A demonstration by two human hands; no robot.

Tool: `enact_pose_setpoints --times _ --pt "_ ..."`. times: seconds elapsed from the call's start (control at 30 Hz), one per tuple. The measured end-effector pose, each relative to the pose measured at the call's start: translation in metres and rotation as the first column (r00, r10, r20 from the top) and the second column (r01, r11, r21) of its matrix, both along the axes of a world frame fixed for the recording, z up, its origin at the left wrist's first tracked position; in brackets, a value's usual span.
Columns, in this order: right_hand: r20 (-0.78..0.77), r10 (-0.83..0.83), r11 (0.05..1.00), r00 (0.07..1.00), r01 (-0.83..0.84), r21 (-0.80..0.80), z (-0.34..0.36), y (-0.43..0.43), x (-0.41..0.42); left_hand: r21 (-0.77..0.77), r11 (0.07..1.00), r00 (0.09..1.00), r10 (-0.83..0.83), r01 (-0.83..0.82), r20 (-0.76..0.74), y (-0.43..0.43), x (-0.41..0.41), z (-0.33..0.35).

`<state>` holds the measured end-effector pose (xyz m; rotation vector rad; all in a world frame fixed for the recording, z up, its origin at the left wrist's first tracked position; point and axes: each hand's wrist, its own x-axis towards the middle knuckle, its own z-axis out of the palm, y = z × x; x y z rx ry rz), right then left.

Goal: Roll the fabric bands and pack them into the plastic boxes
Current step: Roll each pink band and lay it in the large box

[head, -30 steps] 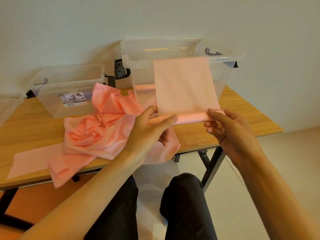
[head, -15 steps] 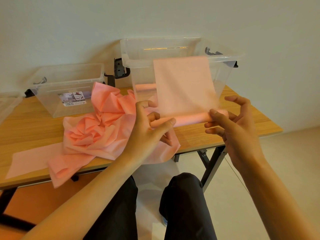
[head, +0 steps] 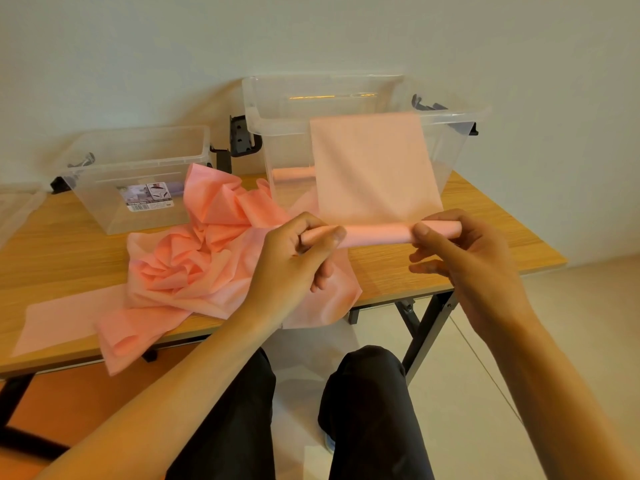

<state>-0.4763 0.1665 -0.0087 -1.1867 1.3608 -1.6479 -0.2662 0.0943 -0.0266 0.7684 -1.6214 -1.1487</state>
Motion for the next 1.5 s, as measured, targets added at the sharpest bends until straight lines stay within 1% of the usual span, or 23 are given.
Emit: enact_pose_setpoints --times 0.07,0.17,0.23,0.37,0.5,0.6,0.8,0.93,1.17,1.23,1.4,1.5 --pt "-0.004 -0.019 1.0 1.0 0.019 0.002 0.0001 -0.0027 0.0008 -0.003 1.0 1.0 -0.004 0.004 -0.011 -0.0011 -0.0015 0.0022" --pt "0.013 -0.022 1.0 1.0 0.022 -0.001 -0.0005 -0.006 0.0015 0.005 0.995 0.995 -0.095 0.095 -0.036 -0.0021 -0.0019 0.0042" --pt "0.007 -0.02 1.0 1.0 0.02 0.0 -0.0011 -0.007 0.0021 0.0 0.993 0.993 -0.12 0.12 -0.022 -0.003 -0.0016 0.0033" --pt "-0.004 0.001 1.0 1.0 -0.001 -0.006 -0.001 -0.0074 0.0033 0.004 0.994 0.993 -0.113 0.113 -0.029 -0.0022 0.0003 0.0019" --pt "-0.012 0.067 0.996 0.998 -0.068 -0.054 -0.0001 -0.0056 0.0026 0.022 0.995 0.995 -0.093 0.094 -0.046 -0.0021 0.0015 0.0043" --pt "-0.007 0.086 0.995 0.996 -0.086 -0.052 0.0006 -0.0065 0.0024 0.003 0.997 0.996 -0.078 0.078 -0.033 -0.0028 0.0022 0.0072" --pt "0.087 0.05 0.999 0.995 -0.048 -0.017 0.0012 -0.0108 0.0034 -0.009 0.989 0.988 -0.149 0.149 -0.037 -0.0036 0.0028 0.0107" --pt "0.039 0.046 0.999 0.998 -0.045 -0.023 0.0012 -0.0108 0.0043 0.024 0.989 0.989 -0.148 0.149 -0.027 -0.0047 0.0029 0.0068" --pt "-0.024 0.084 0.993 0.996 -0.086 -0.081 0.0057 -0.0079 0.0015 0.12 0.977 0.982 -0.163 0.174 -0.096 -0.0045 0.0017 0.0061" --pt "-0.012 0.062 0.995 0.998 -0.062 -0.077 0.0061 -0.0086 0.0007 0.113 0.975 0.978 -0.181 0.192 -0.103 -0.0032 0.002 0.0067" --pt "-0.003 0.021 0.995 1.0 -0.021 -0.097 0.0079 -0.0095 0.0001 0.035 0.977 0.977 -0.211 0.212 -0.038 -0.0009 0.0018 0.0076" --pt "-0.025 0.058 0.987 0.998 -0.061 -0.149 0.0087 -0.0067 0.0004 0.078 0.976 0.979 -0.197 0.201 -0.054 -0.0001 0.0005 0.0077"
